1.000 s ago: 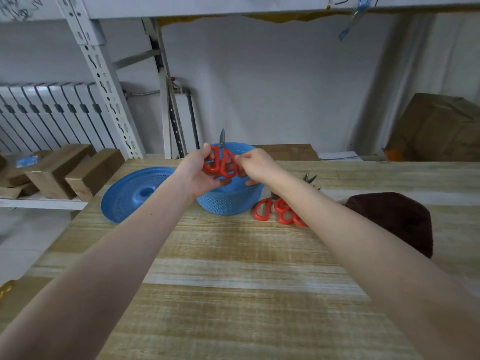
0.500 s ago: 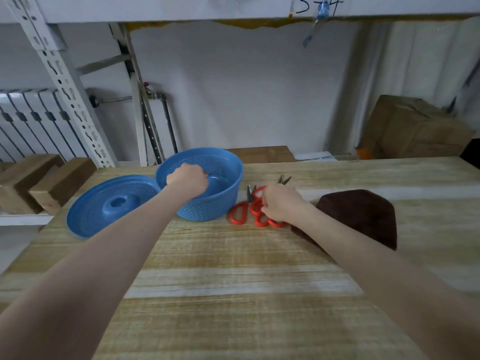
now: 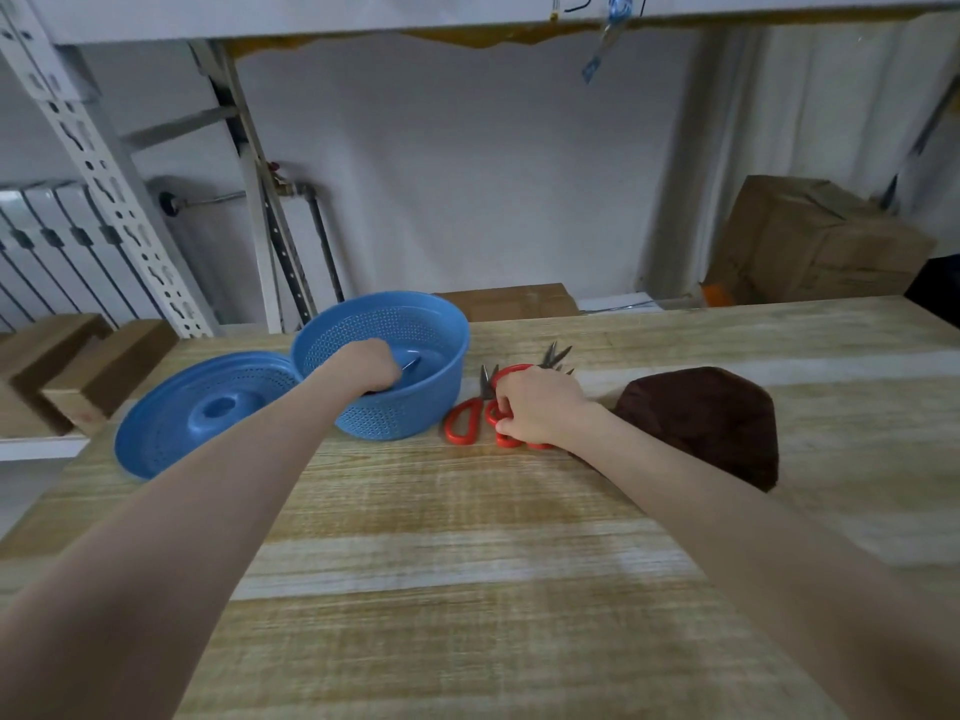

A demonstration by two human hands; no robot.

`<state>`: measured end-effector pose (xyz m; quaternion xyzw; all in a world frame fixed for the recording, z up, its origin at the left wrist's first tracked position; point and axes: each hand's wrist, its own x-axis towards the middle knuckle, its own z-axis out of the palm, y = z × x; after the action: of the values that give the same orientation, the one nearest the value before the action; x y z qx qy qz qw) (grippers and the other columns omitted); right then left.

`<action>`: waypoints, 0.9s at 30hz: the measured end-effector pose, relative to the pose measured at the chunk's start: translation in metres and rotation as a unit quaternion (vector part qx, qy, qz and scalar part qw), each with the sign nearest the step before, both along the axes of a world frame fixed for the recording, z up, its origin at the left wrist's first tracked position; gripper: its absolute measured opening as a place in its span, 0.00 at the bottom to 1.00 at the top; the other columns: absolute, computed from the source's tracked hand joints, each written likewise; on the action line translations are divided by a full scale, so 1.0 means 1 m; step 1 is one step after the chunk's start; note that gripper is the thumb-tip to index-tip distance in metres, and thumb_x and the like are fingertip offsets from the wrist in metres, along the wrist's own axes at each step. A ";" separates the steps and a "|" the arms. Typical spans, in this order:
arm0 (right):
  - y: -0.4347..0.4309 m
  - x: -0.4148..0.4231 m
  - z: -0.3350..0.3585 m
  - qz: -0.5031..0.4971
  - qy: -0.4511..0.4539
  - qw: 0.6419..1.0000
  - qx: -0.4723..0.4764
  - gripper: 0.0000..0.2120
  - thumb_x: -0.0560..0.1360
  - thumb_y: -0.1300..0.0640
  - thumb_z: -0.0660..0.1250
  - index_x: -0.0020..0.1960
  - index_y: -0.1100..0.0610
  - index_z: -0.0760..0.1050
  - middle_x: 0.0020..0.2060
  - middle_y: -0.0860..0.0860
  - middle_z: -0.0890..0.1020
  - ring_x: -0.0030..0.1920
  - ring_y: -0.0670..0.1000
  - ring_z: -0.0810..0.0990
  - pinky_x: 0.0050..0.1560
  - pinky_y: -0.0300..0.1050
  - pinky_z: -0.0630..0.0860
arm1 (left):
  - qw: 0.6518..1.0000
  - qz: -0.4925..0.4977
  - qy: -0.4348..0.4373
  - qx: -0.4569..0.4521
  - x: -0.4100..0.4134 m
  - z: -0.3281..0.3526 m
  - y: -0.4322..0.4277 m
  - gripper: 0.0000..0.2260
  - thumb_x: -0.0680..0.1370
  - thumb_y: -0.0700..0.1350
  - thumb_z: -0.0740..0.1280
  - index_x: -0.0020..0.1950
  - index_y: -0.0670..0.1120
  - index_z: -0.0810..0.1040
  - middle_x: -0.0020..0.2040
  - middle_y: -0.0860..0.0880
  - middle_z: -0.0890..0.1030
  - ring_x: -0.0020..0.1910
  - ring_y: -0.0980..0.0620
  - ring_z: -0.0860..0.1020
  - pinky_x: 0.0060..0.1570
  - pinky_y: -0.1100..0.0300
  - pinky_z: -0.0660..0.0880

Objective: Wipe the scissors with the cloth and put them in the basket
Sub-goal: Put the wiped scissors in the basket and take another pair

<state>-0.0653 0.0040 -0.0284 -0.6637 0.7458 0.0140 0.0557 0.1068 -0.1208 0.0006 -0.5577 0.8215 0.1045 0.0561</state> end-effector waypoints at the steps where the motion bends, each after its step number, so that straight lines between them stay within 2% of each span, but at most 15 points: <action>1: 0.000 0.001 0.000 0.003 0.000 1.000 -0.001 0.10 0.76 0.50 0.67 0.54 0.54 0.79 0.50 0.50 0.80 0.52 0.54 0.79 0.51 0.52 0.78 | 1.000 0.002 0.010 -0.012 0.001 0.001 0.002 0.13 0.79 0.40 0.58 0.34 0.43 0.68 0.32 0.46 0.71 0.32 0.51 0.69 0.32 0.58 0.65; 5: 0.003 0.005 -0.004 0.015 -0.001 1.000 -0.018 0.06 0.76 0.54 0.67 0.51 0.53 0.80 0.50 0.50 0.81 0.52 0.55 0.79 0.51 0.54 0.79 | 0.991 0.024 0.112 -0.073 -0.002 0.009 0.011 0.10 0.74 0.36 0.59 0.33 0.41 0.70 0.28 0.45 0.72 0.28 0.48 0.70 0.27 0.61 0.64; 9: 0.009 0.009 -0.002 0.026 0.022 0.998 -0.057 0.05 0.78 0.60 0.64 0.50 0.56 0.79 0.48 0.51 0.80 0.50 0.55 0.79 0.49 0.52 0.78 | 0.954 0.020 0.270 -0.128 -0.018 0.021 0.039 0.11 0.76 0.38 0.58 0.34 0.39 0.73 0.28 0.42 0.77 0.27 0.44 0.76 0.29 0.57 0.71; 11: 0.013 0.009 0.004 0.021 0.012 0.994 -0.109 0.06 0.79 0.58 0.62 0.52 0.56 0.77 0.49 0.52 0.79 0.52 0.56 0.79 0.45 0.49 0.75 | 0.942 0.002 0.322 -0.094 -0.028 0.029 0.059 0.11 0.75 0.39 0.58 0.39 0.37 0.78 0.33 0.40 0.82 0.31 0.45 0.81 0.34 0.57 0.76; 14: 0.027 0.008 0.012 0.026 -0.024 0.980 -0.198 0.07 0.80 0.57 0.61 0.55 0.57 0.75 0.54 0.53 0.78 0.56 0.57 0.76 0.43 0.46 0.66 | 0.936 0.001 0.350 0.037 -0.042 0.032 0.084 0.09 0.77 0.40 0.61 0.40 0.40 0.78 0.39 0.40 0.84 0.34 0.47 0.82 0.33 0.62 0.74; 16: 0.041 0.009 0.013 0.048 -0.039 0.969 -0.239 0.08 0.79 0.58 0.62 0.56 0.58 0.75 0.55 0.53 0.78 0.57 0.58 0.75 0.43 0.47 0.67 | 0.922 0.040 0.363 0.124 -0.050 0.031 0.096 0.10 0.80 0.44 0.60 0.43 0.41 0.76 0.39 0.40 0.83 0.35 0.45 0.82 0.37 0.59 0.76; 18: 0.053 0.011 0.009 0.073 -0.042 0.960 -0.267 0.08 0.78 0.59 0.64 0.55 0.60 0.76 0.53 0.54 0.78 0.55 0.59 0.77 0.43 0.50 0.70 | 0.915 0.079 0.363 0.156 -0.054 0.028 0.103 0.15 0.82 0.49 0.57 0.44 0.39 0.73 0.36 0.41 0.81 0.35 0.46 0.81 0.43 0.56 0.78; 20: 0.066 0.011 0.002 0.095 -0.047 0.952 -0.287 0.08 0.75 0.62 0.68 0.53 0.61 0.78 0.49 0.55 0.79 0.51 0.60 0.78 0.41 0.51 0.74 | 0.911 0.099 0.354 0.188 -0.055 0.026 0.108 0.17 0.82 0.52 0.58 0.43 0.40 0.71 0.36 0.41 0.80 0.38 0.44 0.82 0.47 0.53 0.78; 22: 0.076 0.012 -0.002 0.115 -0.040 0.943 -0.309 0.08 0.70 0.65 0.72 0.49 0.61 0.78 0.44 0.54 0.80 0.45 0.59 0.80 0.35 0.50 0.77 | 0.896 0.104 0.357 0.244 -0.054 0.023 0.113 0.14 0.82 0.49 0.61 0.42 0.39 0.72 0.33 0.42 0.80 0.36 0.45 0.81 0.41 0.55 0.78; 24: 0.084 0.013 -0.007 0.142 -0.032 0.930 -0.338 0.09 0.66 0.65 0.75 0.44 0.60 0.79 0.40 0.53 0.80 0.41 0.58 0.80 0.28 0.49 0.76 | 0.888 0.105 0.360 0.264 -0.051 0.017 0.120 0.12 0.82 0.42 0.60 0.41 0.39 0.73 0.27 0.43 0.79 0.27 0.50 0.79 0.32 0.59 0.72; 26: 0.091 0.011 -0.006 0.144 -0.040 0.924 -0.353 0.07 0.69 0.63 0.74 0.46 0.59 0.79 0.42 0.53 0.80 0.43 0.58 0.80 0.30 0.49 0.77 | 0.886 0.115 0.373 0.250 -0.050 0.012 0.127 0.10 0.82 0.38 0.59 0.41 0.39 0.73 0.26 0.44 0.78 0.22 0.52 0.76 0.30 0.60 0.71; 27: 0.095 0.009 -0.004 0.118 -0.059 0.922 -0.364 0.07 0.72 0.61 0.71 0.49 0.59 0.79 0.45 0.53 0.80 0.46 0.58 0.79 0.34 0.49 0.76 | 0.883 0.119 0.384 0.241 -0.048 0.011 0.130 0.10 0.81 0.38 0.59 0.41 0.39 0.73 0.29 0.44 0.77 0.23 0.52 0.76 0.31 0.60 0.71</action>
<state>-0.0562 0.0991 -0.0324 -0.7212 0.6110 -0.2913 -0.1474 0.0584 0.0092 0.0115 -0.5364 0.6558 0.5112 -0.1441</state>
